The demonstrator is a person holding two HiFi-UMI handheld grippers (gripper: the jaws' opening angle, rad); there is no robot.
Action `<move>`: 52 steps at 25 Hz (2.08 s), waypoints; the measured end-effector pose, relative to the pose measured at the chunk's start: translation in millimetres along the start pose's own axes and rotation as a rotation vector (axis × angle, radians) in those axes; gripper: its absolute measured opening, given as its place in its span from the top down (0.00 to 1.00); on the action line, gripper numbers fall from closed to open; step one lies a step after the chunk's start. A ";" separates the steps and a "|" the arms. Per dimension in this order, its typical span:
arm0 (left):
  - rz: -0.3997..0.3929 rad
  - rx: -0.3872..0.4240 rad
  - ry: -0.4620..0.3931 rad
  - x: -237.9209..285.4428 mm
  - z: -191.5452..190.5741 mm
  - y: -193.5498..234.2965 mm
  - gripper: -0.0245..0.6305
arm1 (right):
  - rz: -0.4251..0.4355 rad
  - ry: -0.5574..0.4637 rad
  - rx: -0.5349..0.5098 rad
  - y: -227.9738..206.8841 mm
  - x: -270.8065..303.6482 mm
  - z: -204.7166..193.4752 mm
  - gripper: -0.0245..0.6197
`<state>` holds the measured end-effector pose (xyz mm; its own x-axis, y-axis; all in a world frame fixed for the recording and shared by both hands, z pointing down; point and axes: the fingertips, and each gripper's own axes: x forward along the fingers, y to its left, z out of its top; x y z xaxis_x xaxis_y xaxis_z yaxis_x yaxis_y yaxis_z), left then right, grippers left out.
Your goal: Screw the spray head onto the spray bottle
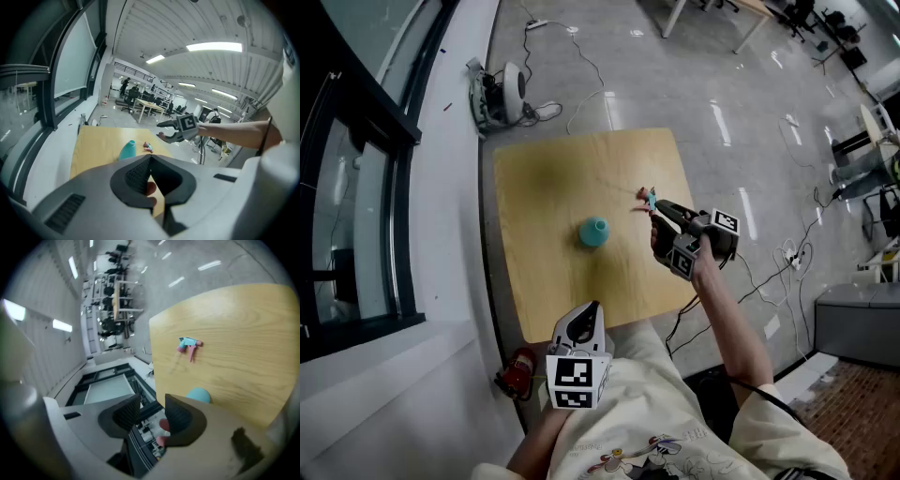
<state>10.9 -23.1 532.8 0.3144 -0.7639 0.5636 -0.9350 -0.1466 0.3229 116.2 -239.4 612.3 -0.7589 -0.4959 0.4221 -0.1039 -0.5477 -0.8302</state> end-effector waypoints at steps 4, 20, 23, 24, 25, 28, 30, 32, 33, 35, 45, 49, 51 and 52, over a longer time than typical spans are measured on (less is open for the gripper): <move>0.043 -0.028 0.015 4.0 -5.2 16.0 0.95 | -0.136 -0.115 0.155 -30.7 47.6 55.7 0.71; 0.186 -0.161 0.098 34.6 -1.4 56.3 0.95 | -0.317 -0.356 0.643 -96.6 120.1 139.0 0.71; 0.197 -0.158 0.104 35.1 1.9 62.1 0.95 | -0.343 -0.355 0.617 -101.5 119.6 142.2 0.75; 0.200 -0.159 0.104 35.4 2.4 64.2 0.95 | -0.355 -0.353 0.587 -101.1 118.7 144.1 0.75; 0.202 -0.159 0.104 35.9 2.7 65.8 0.95 | -0.369 -0.352 0.556 -100.0 117.2 144.2 0.75; 0.195 -0.145 0.104 37.4 4.6 64.1 0.95 | -0.413 -0.328 0.473 -103.0 113.0 139.9 0.76; 0.182 -0.126 0.103 38.6 5.7 58.8 0.95 | -0.425 -0.310 0.409 -104.4 108.5 136.2 0.76; 0.168 -0.111 0.099 38.3 6.2 53.5 0.95 | -0.427 -0.289 0.333 -101.7 103.1 130.6 0.76; 0.161 -0.107 0.097 37.2 5.7 51.6 0.95 | -0.428 -0.277 0.290 -99.4 100.0 125.9 0.76; 0.149 -0.109 0.093 34.0 2.6 49.0 0.95 | -0.430 -0.244 0.194 -94.6 92.6 113.0 0.76; 0.108 0.044 -0.030 36.1 10.8 57.1 0.95 | -0.329 -0.103 -0.421 -27.0 16.0 24.6 0.76; 0.040 0.314 -0.102 69.6 9.1 62.0 0.86 | -0.283 -0.139 -0.664 5.3 -17.4 -0.4 0.76; -0.007 0.404 -0.077 98.8 -8.3 66.1 0.46 | -0.273 -0.174 -0.756 15.9 -29.8 -4.8 0.76; -0.005 0.453 -0.056 114.6 -19.8 70.3 0.36 | -0.267 -0.189 -0.791 19.7 -34.7 -5.2 0.76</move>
<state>-15.5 -108.6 635.2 0.3218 -0.7934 0.5167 -0.9147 -0.4014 -0.0467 137.2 -229.4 579.4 -0.5322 -0.5598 0.6351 -0.7356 -0.0657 -0.6743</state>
